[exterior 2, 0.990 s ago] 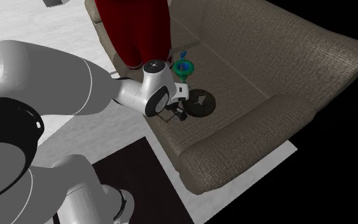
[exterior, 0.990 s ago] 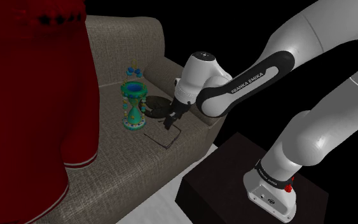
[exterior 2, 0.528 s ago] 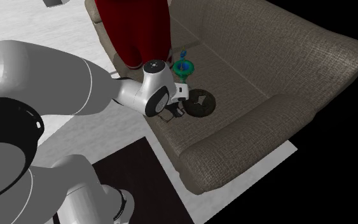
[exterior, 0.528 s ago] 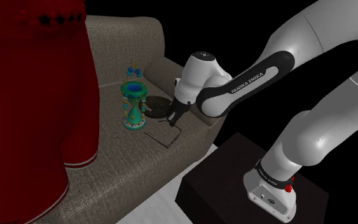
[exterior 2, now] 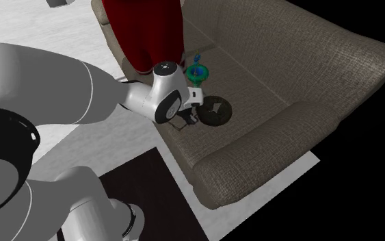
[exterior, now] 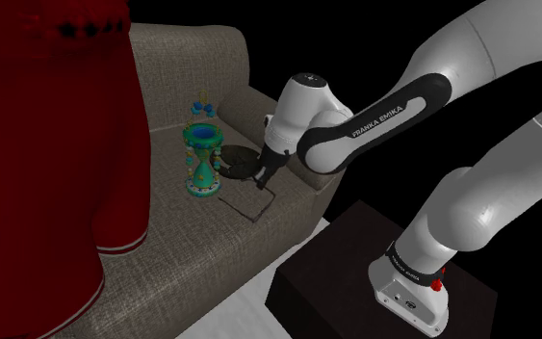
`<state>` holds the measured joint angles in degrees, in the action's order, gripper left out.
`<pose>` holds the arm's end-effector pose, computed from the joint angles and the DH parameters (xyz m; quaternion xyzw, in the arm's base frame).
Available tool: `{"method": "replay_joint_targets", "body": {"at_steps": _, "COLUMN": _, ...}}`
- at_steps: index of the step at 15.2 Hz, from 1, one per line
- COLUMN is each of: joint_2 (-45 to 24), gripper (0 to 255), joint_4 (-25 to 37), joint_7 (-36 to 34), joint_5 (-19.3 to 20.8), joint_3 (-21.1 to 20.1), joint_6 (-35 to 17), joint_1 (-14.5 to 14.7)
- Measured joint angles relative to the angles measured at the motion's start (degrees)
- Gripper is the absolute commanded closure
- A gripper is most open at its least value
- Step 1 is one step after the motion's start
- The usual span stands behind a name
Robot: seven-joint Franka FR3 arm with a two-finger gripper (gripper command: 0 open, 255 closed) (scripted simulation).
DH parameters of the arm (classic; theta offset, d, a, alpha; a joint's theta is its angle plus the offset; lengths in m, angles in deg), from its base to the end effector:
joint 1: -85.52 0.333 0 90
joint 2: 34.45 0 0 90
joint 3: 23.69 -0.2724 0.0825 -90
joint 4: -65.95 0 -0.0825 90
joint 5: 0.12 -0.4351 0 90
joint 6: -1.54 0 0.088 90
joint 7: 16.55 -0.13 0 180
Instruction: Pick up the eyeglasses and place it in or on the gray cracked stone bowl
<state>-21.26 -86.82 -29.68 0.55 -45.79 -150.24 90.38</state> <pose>0.4293 0.2031 0.2234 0.9864 0.1241 0.1076 0.0102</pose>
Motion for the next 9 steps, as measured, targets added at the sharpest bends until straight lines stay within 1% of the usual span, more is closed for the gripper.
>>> {"method": "replay_joint_targets", "body": {"at_steps": 6, "joint_2": 4.56, "gripper": 255, "joint_4": 1.55, "joint_7": 2.38, "joint_5": -2.49, "joint_3": 1.46, "joint_6": 5.92, "joint_1": 1.29}}
{"method": "replay_joint_targets", "body": {"at_steps": 9, "joint_2": 5.97, "gripper": 255, "joint_4": 2.69, "joint_7": 2.84, "joint_5": -3.03, "joint_3": 1.81, "joint_6": 8.44, "joint_1": 1.64}}
